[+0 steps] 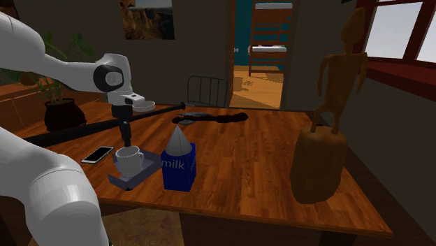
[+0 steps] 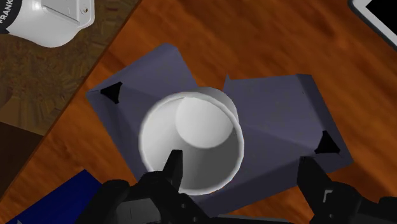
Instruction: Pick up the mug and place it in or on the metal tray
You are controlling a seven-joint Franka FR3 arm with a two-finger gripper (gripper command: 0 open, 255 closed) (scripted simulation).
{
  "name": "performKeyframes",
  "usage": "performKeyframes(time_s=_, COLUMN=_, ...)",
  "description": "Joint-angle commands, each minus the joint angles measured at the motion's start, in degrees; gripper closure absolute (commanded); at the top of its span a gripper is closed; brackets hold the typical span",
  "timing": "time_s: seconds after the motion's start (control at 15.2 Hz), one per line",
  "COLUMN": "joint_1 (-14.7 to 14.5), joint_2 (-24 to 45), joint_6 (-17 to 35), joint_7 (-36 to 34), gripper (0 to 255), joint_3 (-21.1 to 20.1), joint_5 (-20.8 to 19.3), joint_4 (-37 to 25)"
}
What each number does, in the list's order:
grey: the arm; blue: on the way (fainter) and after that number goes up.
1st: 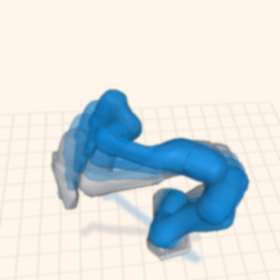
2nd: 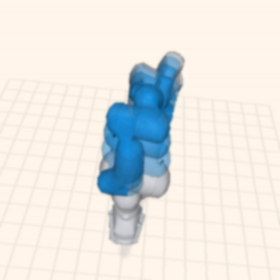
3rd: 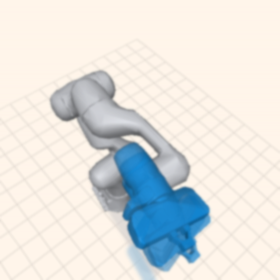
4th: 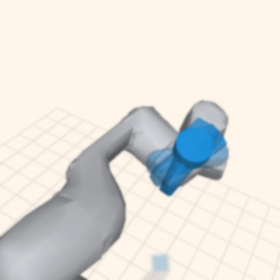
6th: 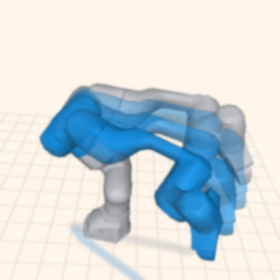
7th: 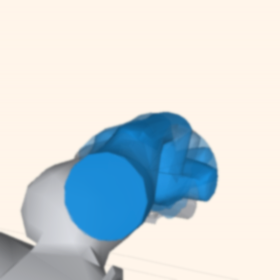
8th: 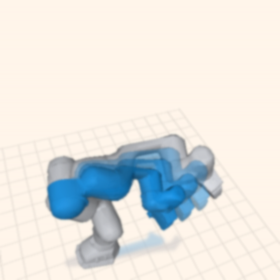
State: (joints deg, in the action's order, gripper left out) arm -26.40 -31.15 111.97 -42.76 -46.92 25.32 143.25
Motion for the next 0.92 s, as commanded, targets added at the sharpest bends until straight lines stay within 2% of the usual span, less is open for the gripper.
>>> performKeyframes(time_s=0.0, joint_1=0.0, joint_2=0.0, joint_6=0.0, joint_7=0.0, gripper=0, joint_3=0.0, joint_5=0.0, joint_4=0.0)
performKeyframes(time_s=0.07, joint_1=0.0, joint_2=0.0, joint_6=0.0, joint_7=0.0, gripper=0, joint_3=0.0, joint_5=0.0, joint_4=0.0)
performKeyframes(time_s=0.33, joint_1=0.1, joint_2=-1.8, joint_6=-7.6, joint_7=-0.2, gripper=0, joint_3=3.0, joint_5=-1.7, joint_4=-5.8)
performKeyframes(time_s=0.86, joint_1=0.1, joint_2=-1.7, joint_6=-7.6, joint_7=-0.2, gripper=0, joint_3=3.1, joint_5=-1.7, joint_4=-5.8)
